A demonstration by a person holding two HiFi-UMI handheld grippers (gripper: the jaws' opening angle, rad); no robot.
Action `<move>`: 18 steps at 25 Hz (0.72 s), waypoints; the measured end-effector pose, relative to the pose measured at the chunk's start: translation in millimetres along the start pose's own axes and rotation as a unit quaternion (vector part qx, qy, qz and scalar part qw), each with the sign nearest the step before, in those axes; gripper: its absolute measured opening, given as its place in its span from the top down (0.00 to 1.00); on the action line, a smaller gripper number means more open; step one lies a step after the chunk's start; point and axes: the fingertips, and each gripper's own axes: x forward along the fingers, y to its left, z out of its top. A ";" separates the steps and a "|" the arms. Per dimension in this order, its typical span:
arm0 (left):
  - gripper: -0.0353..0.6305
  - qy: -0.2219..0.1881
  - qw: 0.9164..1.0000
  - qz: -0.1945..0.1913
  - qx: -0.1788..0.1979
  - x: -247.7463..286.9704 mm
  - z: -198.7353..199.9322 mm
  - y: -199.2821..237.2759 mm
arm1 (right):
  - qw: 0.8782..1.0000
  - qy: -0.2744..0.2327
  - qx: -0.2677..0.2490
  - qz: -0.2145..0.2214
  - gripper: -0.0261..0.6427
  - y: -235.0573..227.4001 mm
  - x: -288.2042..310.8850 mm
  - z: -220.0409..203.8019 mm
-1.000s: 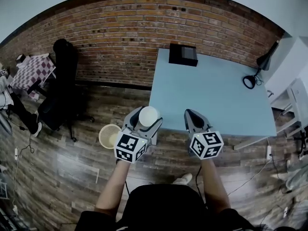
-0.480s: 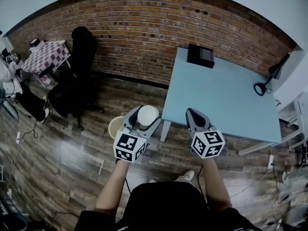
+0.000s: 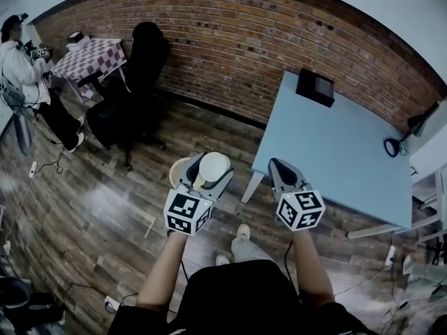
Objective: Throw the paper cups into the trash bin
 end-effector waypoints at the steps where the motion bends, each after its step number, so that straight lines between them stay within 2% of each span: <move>1: 0.43 0.001 1.000 0.007 -0.001 -4.4 -1.2 4.2 | 1.000 0.000 0.000 0.007 0.97 4.9 4.2 0.1; 10: 0.43 0.012 0.998 0.056 -0.002 -23.6 -8.0 44.2 | 0.998 0.006 0.002 0.058 0.97 36.4 48.4 -2.4; 18: 0.43 0.010 0.996 0.085 -0.011 -7.2 -6.6 78.3 | 0.996 0.009 -0.001 0.085 0.97 30.9 94.3 4.2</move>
